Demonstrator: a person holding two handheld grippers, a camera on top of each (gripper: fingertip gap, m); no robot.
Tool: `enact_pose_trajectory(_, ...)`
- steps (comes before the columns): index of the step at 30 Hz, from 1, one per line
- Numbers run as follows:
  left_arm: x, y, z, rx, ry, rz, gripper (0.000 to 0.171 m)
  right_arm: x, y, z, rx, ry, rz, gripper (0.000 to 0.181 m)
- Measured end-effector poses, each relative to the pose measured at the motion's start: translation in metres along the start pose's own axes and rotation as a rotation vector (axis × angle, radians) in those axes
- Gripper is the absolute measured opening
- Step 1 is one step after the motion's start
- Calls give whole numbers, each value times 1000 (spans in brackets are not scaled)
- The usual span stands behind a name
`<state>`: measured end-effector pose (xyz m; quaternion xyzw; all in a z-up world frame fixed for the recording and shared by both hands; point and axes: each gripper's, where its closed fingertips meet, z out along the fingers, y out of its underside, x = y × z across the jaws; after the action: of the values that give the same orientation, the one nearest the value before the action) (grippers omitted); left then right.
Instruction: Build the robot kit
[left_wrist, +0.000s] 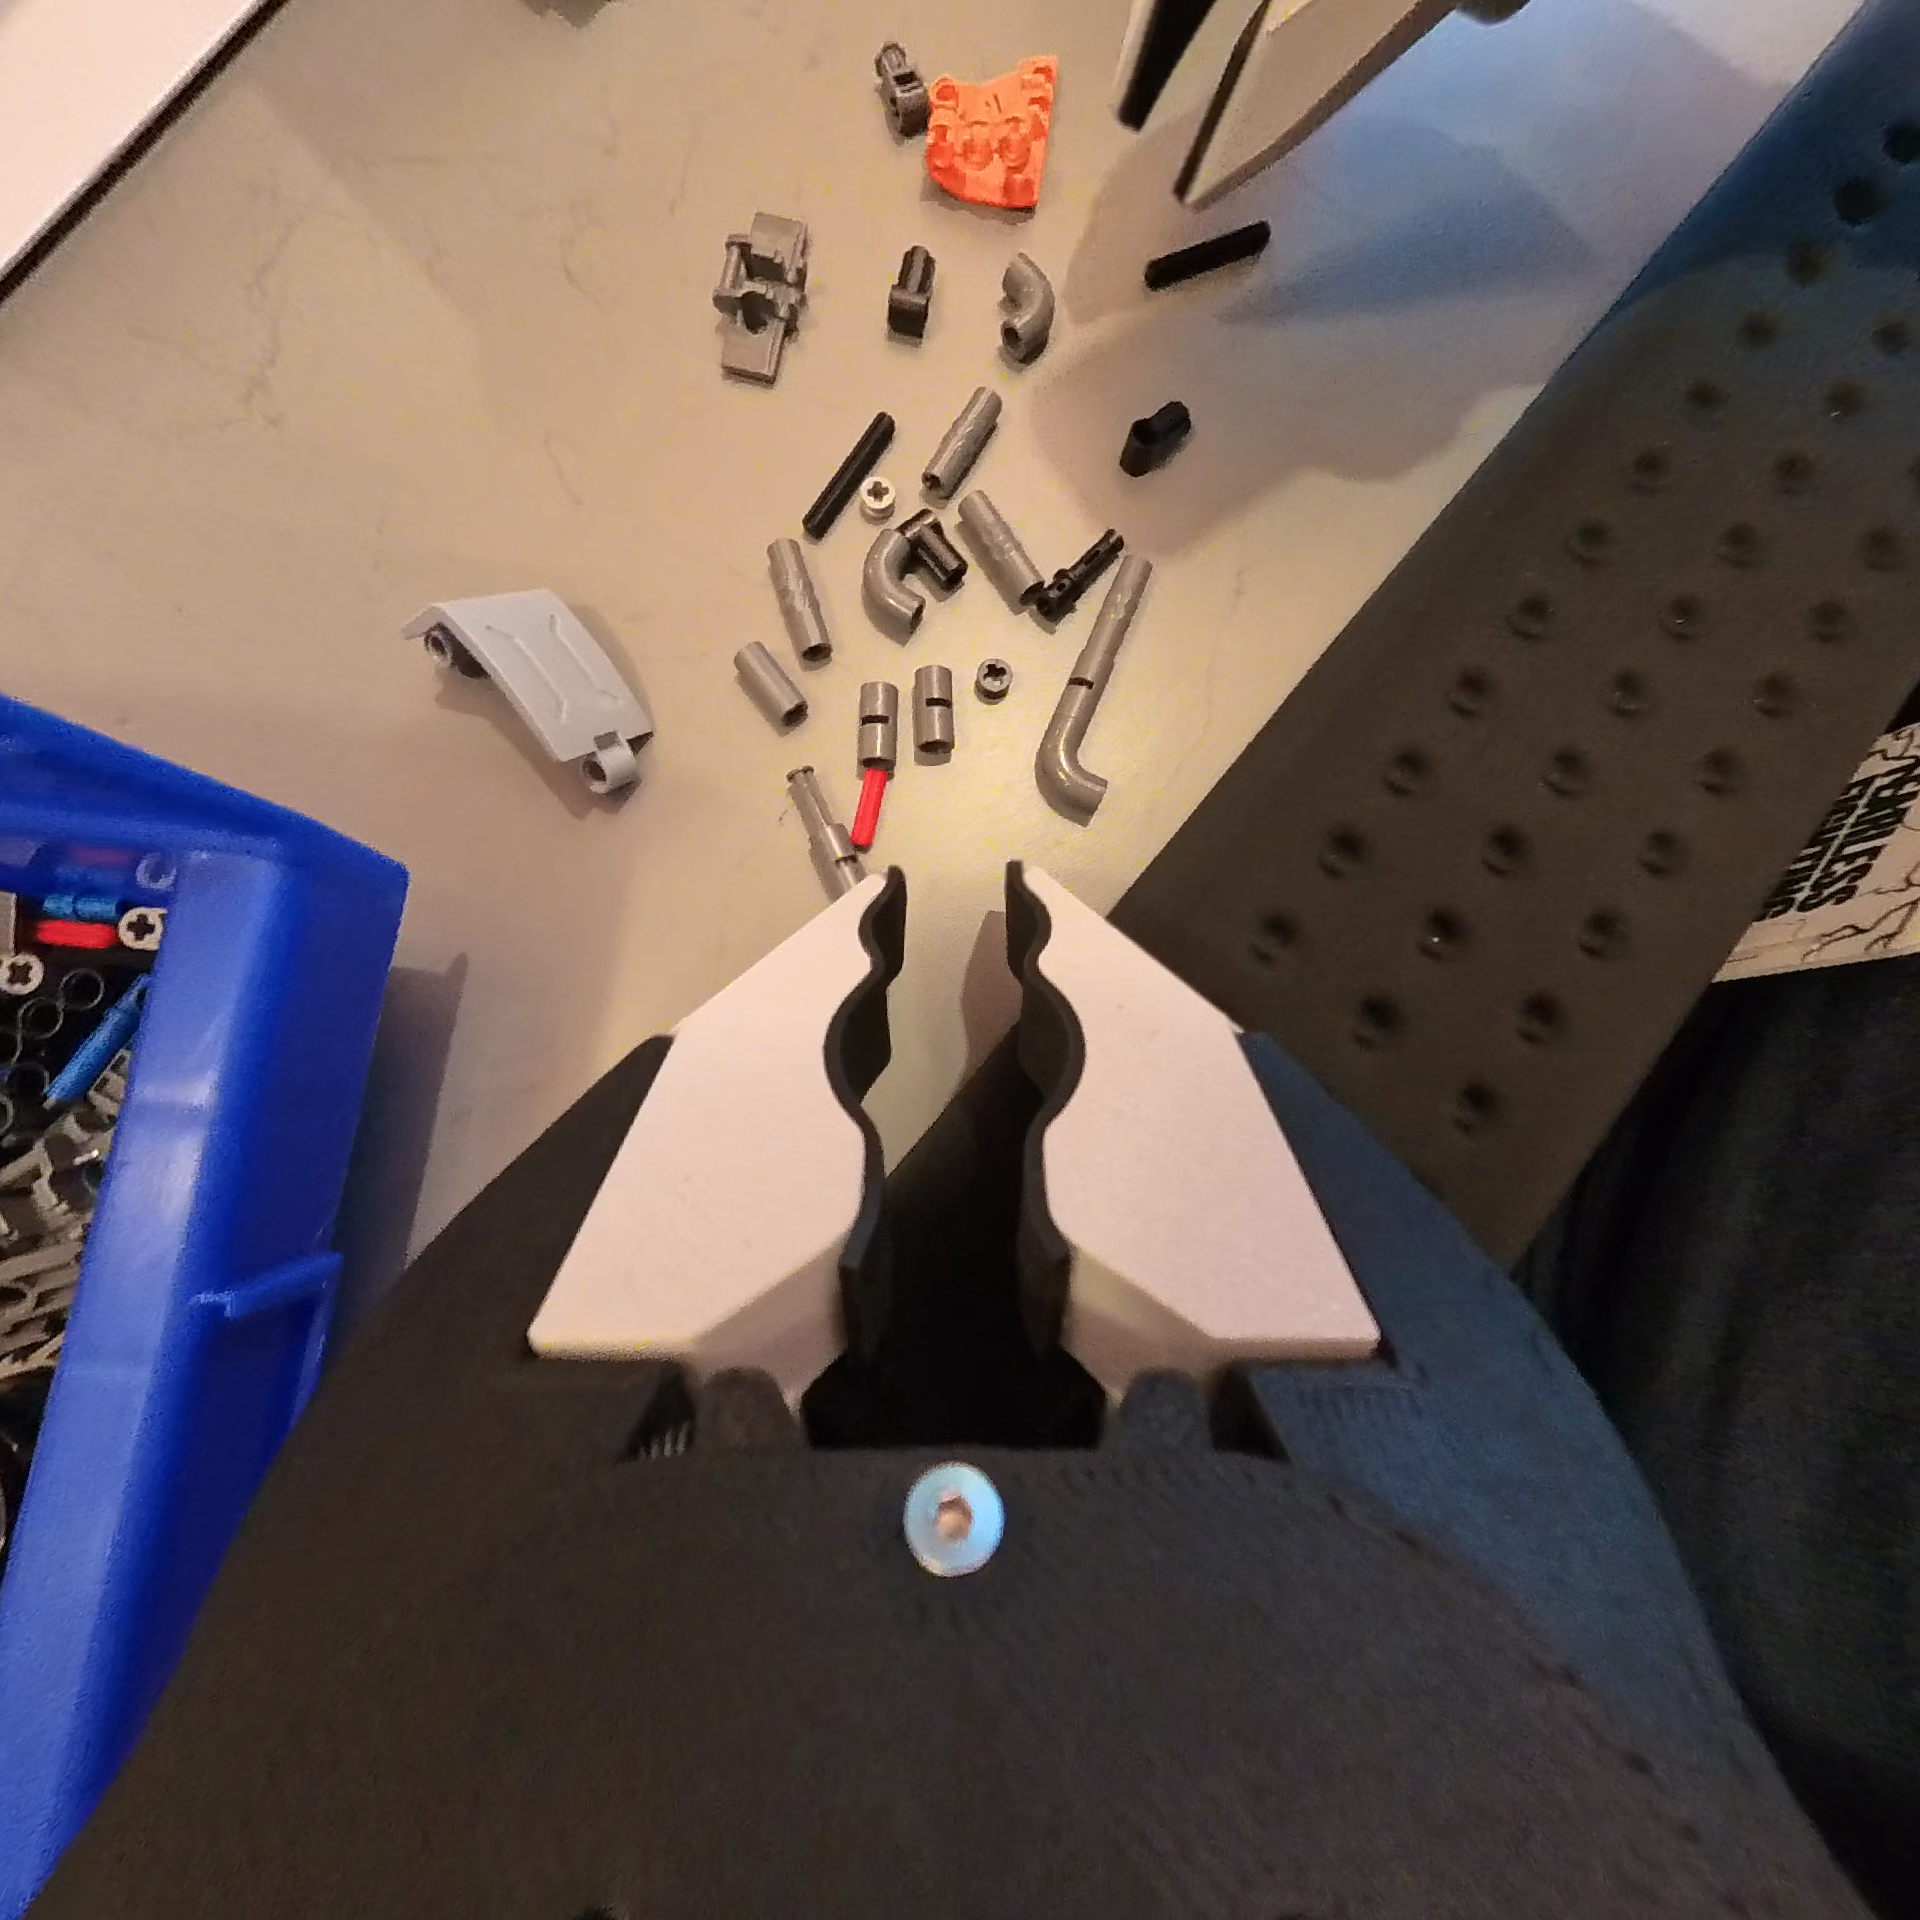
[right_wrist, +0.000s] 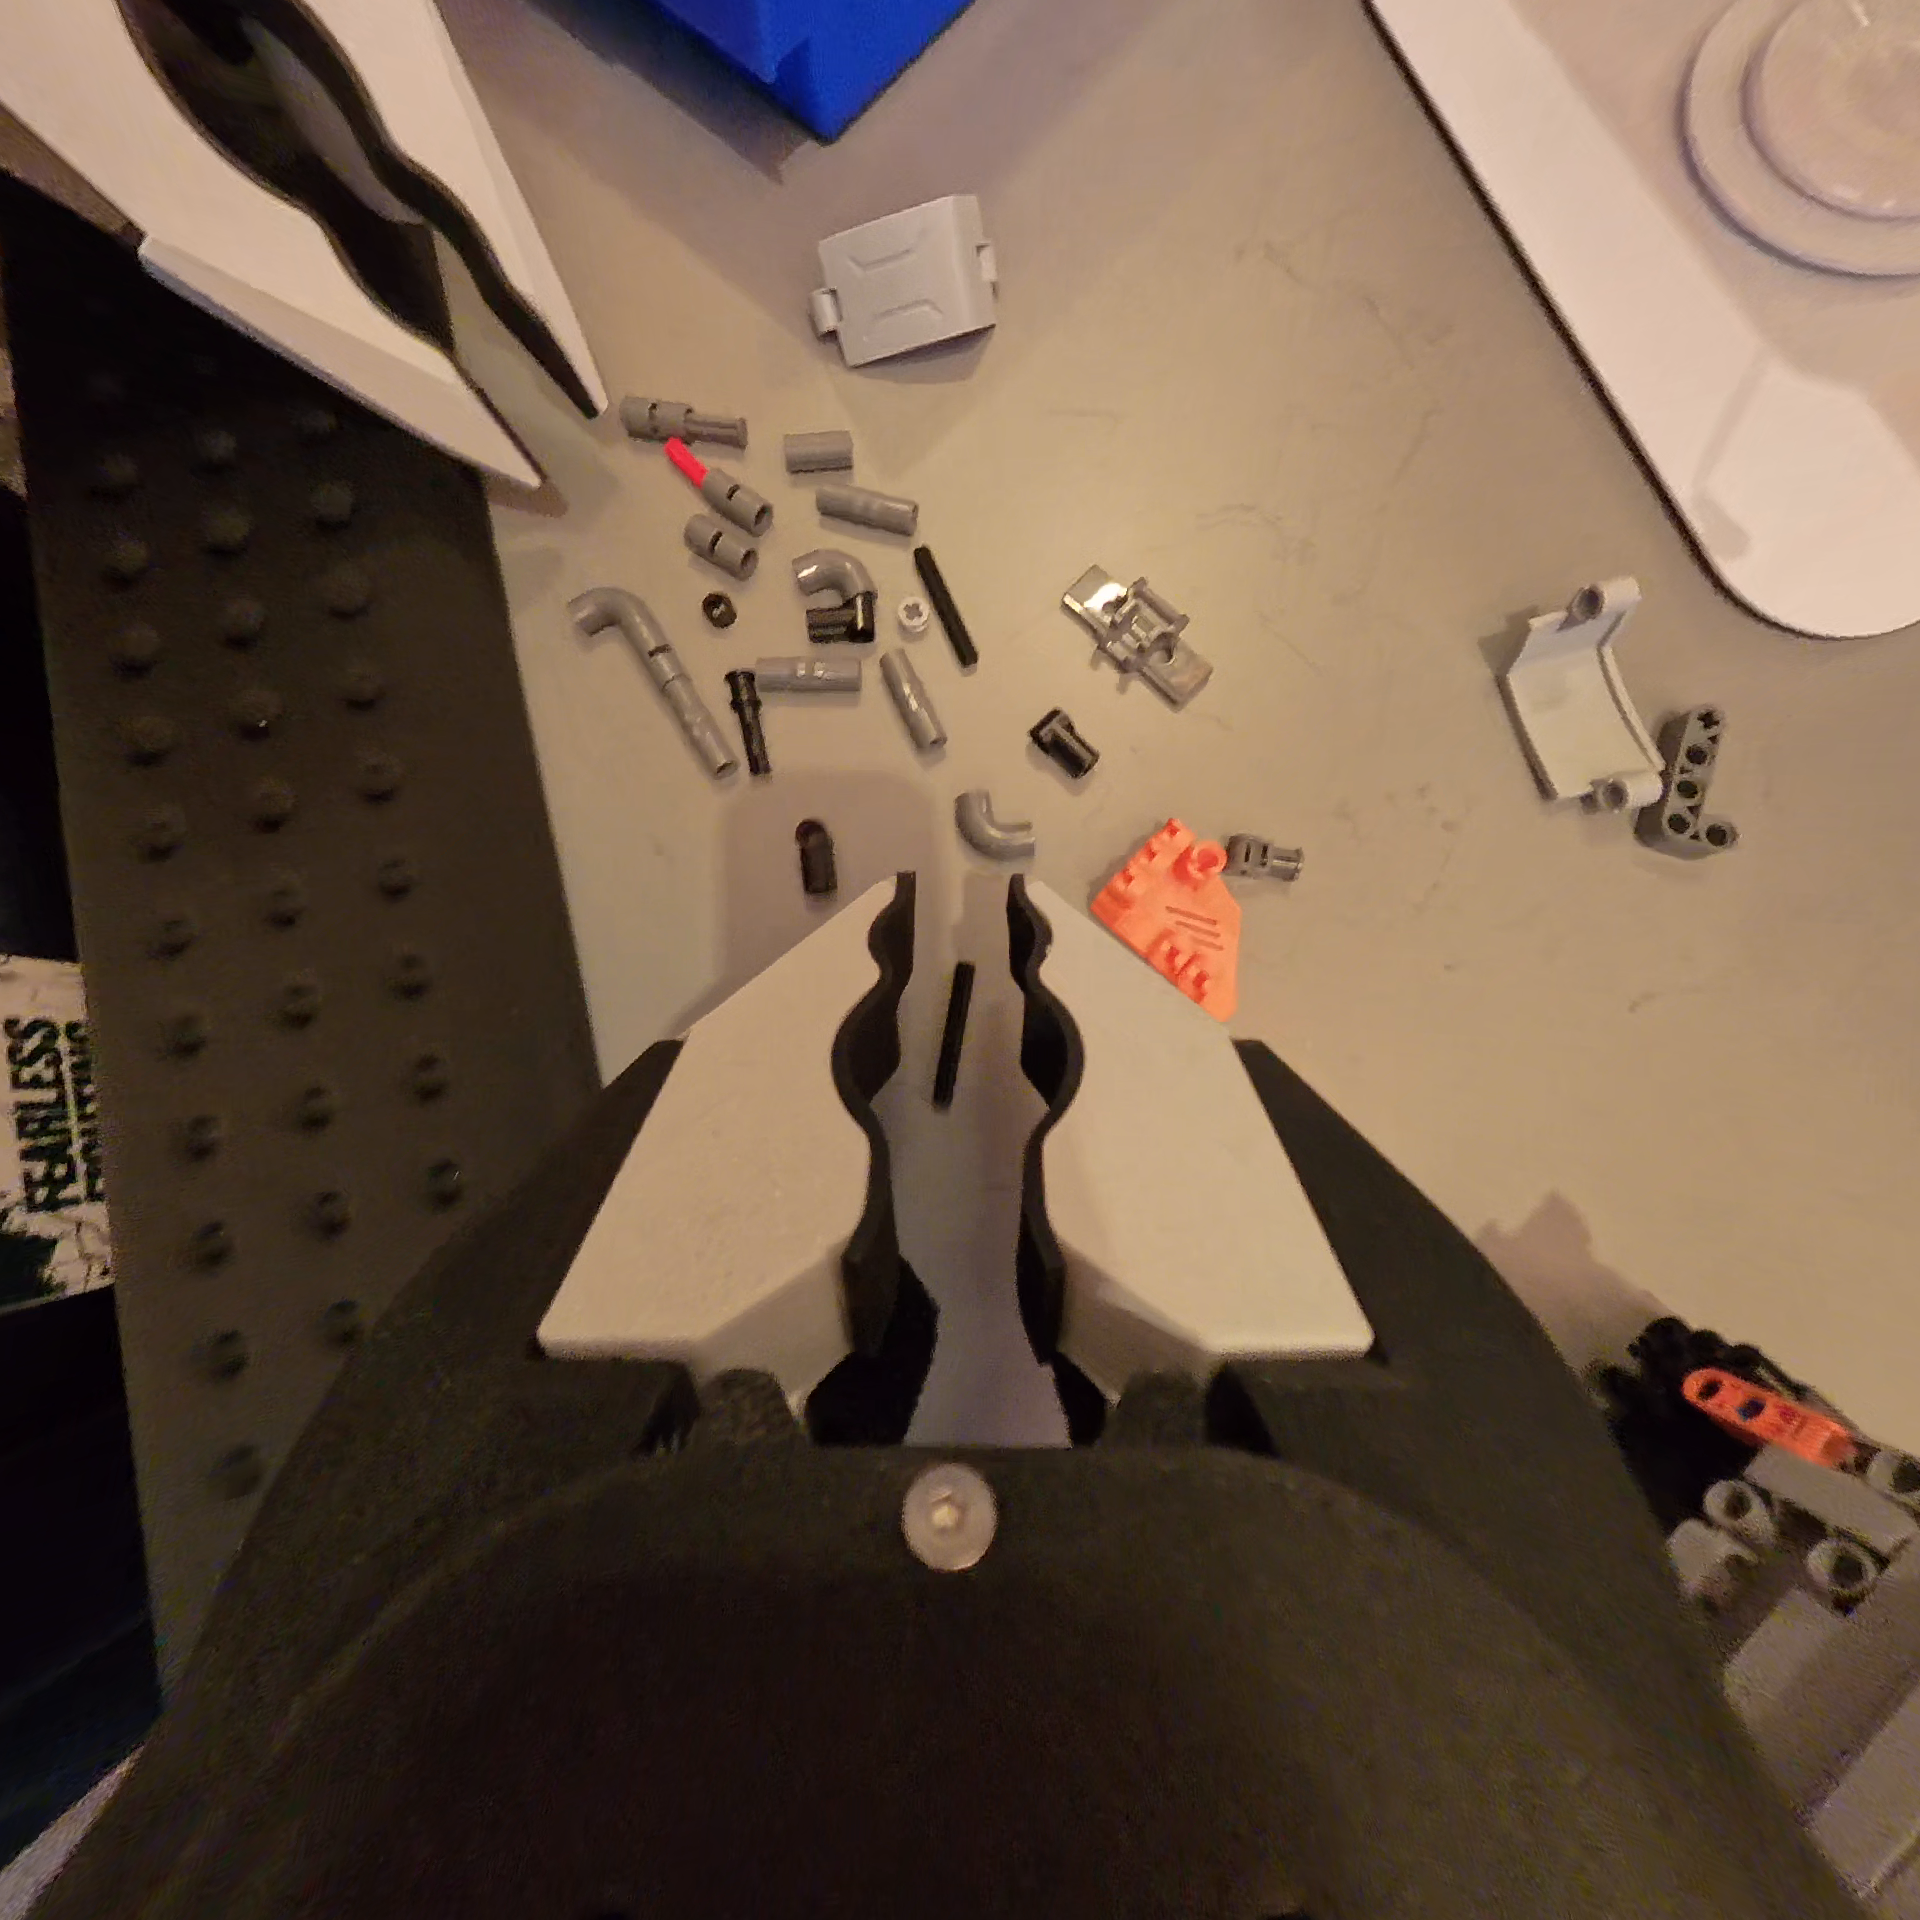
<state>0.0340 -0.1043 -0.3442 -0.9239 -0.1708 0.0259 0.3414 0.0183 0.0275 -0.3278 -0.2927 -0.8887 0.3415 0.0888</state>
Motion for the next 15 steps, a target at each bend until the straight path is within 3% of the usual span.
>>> enact_pose_trajectory(8,1,-5,1,17,-5,11,16,-2,-34,47,-8,-42,-106,12)
enact_pose_trajectory(15,8,-15,1,38,8,46,16,-1,-36,70,-78,-90,-179,1)
